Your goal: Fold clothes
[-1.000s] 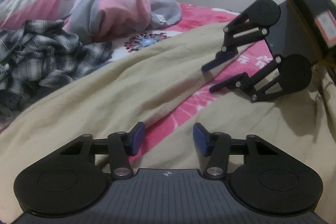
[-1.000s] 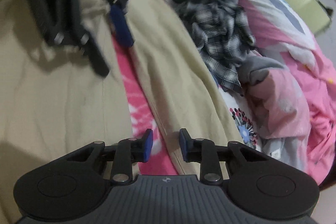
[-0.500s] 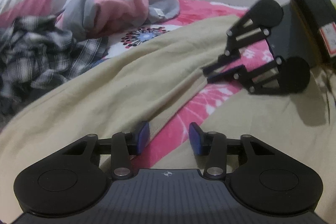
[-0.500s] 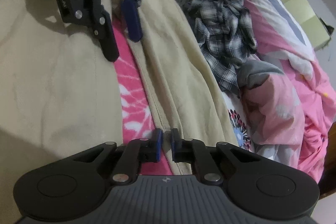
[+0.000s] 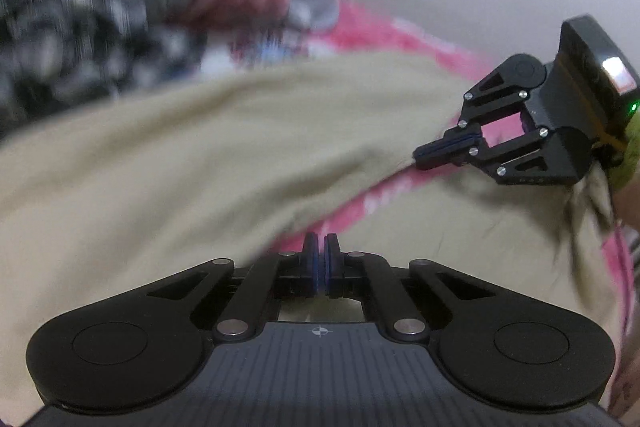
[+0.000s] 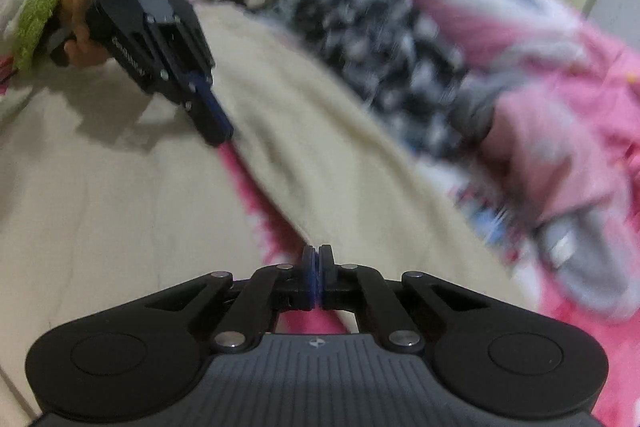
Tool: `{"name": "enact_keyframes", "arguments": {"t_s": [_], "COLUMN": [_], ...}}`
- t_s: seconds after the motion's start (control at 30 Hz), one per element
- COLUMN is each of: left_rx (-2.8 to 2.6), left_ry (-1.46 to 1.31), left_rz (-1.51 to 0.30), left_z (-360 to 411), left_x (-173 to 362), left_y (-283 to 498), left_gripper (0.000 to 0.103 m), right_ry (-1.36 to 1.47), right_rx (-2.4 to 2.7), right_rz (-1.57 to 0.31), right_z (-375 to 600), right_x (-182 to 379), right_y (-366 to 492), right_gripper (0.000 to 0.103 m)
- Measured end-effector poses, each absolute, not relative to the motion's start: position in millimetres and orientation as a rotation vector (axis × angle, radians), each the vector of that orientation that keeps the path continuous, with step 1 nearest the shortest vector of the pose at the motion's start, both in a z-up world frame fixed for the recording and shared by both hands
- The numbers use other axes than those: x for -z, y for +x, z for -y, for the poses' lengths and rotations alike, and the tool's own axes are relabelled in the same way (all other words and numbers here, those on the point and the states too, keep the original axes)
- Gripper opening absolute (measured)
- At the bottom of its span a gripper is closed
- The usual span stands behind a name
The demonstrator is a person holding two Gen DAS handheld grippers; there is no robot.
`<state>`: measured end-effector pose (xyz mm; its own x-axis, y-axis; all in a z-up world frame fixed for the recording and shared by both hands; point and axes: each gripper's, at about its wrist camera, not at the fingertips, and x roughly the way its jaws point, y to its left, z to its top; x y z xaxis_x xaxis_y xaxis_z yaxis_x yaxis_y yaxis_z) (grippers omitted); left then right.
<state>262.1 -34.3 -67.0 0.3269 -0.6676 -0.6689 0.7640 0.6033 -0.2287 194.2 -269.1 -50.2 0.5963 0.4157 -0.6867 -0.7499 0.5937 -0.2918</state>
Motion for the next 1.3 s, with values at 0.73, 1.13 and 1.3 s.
{"name": "enact_keyframes", "arguments": {"t_s": [0.73,1.13,1.3], "left_rx": [0.731,0.732,0.752], "left_ry": [-0.004,-0.020,0.005], "left_rz": [-0.860,-0.725,-0.656], "left_z": [15.4,27.4,22.4], "left_x": [62.8,63.8,84.1], "left_y": [258.9,270.3,261.0], "left_gripper": [0.032,0.051,0.060], "right_ry": [0.034,0.071,-0.028], "right_rx": [-0.520,-0.587,-0.447], "right_rz": [-0.830,-0.733,-0.783], "right_z": [307.8,252.2,221.3], "right_x": [64.6,-4.4,68.6], "right_y": [238.7,314.6,391.8], "right_gripper": [0.003,0.004,0.000]}}
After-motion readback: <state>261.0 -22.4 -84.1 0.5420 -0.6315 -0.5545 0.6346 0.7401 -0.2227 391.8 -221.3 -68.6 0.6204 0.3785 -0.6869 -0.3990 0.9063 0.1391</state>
